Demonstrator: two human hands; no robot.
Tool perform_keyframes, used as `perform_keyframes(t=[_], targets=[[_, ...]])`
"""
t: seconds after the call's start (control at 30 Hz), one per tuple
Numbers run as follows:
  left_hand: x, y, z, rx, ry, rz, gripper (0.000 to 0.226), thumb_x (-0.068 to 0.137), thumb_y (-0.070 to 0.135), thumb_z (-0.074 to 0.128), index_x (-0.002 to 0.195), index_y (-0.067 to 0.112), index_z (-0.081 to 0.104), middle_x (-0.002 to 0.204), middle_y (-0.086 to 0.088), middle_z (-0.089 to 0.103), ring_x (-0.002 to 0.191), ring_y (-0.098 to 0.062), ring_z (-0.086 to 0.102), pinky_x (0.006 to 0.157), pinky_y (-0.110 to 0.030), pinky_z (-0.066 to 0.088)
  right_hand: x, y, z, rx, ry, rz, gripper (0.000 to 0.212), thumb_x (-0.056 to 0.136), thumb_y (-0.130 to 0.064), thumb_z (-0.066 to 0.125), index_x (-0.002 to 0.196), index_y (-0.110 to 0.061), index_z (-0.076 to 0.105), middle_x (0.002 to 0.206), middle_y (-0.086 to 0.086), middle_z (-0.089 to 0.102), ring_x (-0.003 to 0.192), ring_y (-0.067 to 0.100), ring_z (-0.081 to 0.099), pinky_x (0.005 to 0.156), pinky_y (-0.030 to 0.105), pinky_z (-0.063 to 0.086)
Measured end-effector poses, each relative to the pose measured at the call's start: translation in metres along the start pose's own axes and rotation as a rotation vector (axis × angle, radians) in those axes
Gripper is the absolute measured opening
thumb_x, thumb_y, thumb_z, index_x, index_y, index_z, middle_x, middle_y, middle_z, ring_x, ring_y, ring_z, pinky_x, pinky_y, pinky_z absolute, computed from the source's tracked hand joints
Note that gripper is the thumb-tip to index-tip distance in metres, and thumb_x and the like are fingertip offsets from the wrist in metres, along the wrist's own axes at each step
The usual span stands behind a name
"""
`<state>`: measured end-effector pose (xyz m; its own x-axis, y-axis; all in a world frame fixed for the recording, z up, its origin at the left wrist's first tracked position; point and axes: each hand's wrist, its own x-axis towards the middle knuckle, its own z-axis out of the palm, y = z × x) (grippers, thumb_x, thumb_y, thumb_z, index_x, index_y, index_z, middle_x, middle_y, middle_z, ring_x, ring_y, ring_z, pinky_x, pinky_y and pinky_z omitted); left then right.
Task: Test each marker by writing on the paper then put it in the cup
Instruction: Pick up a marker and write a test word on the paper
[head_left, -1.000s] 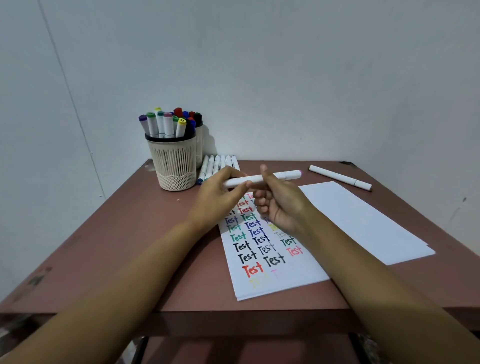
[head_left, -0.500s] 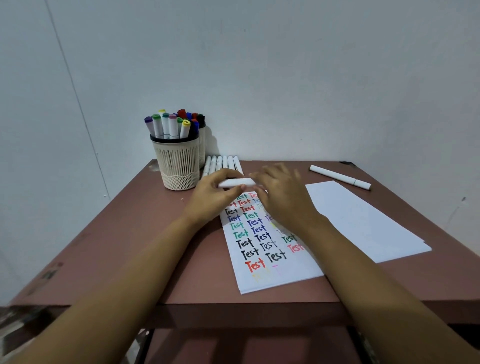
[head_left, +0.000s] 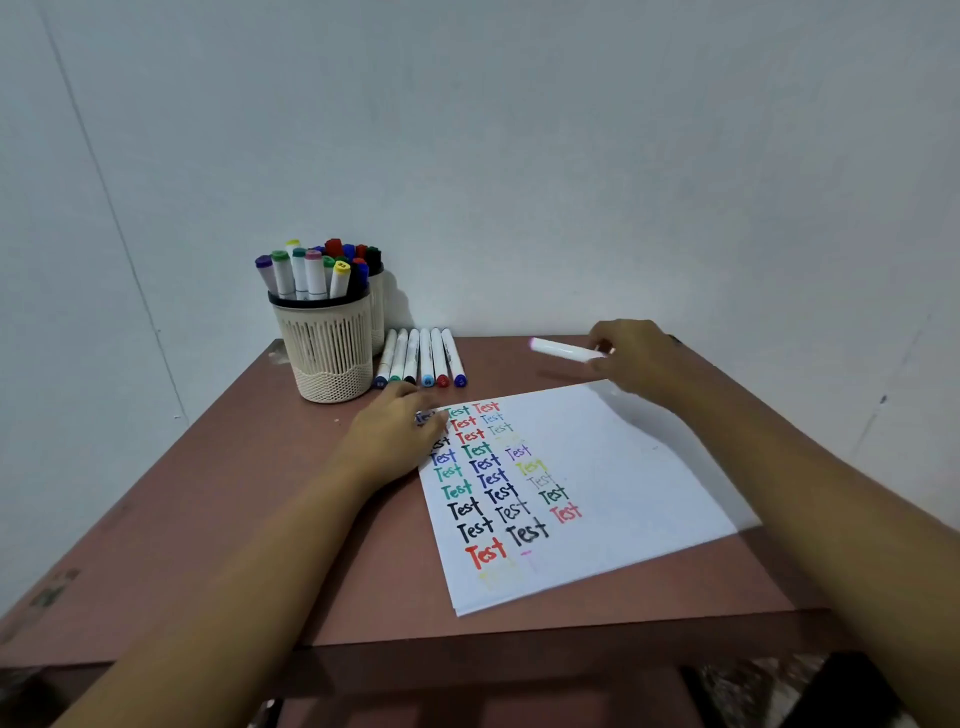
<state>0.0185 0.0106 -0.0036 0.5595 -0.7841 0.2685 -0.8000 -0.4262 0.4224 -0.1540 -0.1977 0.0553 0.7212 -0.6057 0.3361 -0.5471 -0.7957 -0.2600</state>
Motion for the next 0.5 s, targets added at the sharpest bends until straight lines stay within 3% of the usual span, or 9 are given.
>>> perform_keyframes(t=[0.13, 0.33, 0.5], targets=[[0.003, 0.001, 0.000, 0.096, -0.093, -0.002, 0.045, 0.097, 0.040, 0.038, 0.137, 0.020, 0.045, 0.150, -0.002, 0.032, 0.135, -0.018, 0.033, 0.110, -0.033, 0.026, 0.019, 0.043, 0.014, -0.167, 0.020, 0.141, 0.024, 0.087, -0.009, 0.054, 0.109, -0.011, 0.063, 0.107, 0.007, 0.064, 0.096, 0.026, 0.057, 0.074, 0.029, 0.038], [0.004, 0.002, 0.000, 0.131, -0.112, 0.002, 0.047, 0.098, 0.039, 0.036, 0.139, 0.017, 0.041, 0.151, -0.001, 0.032, 0.137, -0.017, 0.030, 0.111, -0.031, 0.023, 0.031, 0.067, 0.034, -0.321, 0.044, 0.241, 0.027, 0.083, 0.002, 0.047, 0.102, -0.009, 0.063, 0.100, 0.011, 0.064, 0.089, 0.029, 0.061, 0.076, 0.037, 0.050], [0.003, 0.004, -0.001, 0.136, -0.119, 0.001, 0.047, 0.098, 0.039, 0.036, 0.139, 0.016, 0.042, 0.150, -0.001, 0.033, 0.136, -0.017, 0.032, 0.109, -0.031, 0.024, 0.039, 0.073, 0.043, -0.425, 0.031, 0.249, 0.030, 0.082, 0.001, 0.050, 0.104, -0.013, 0.066, 0.100, 0.007, 0.064, 0.089, 0.026, 0.061, 0.072, 0.031, 0.049]])
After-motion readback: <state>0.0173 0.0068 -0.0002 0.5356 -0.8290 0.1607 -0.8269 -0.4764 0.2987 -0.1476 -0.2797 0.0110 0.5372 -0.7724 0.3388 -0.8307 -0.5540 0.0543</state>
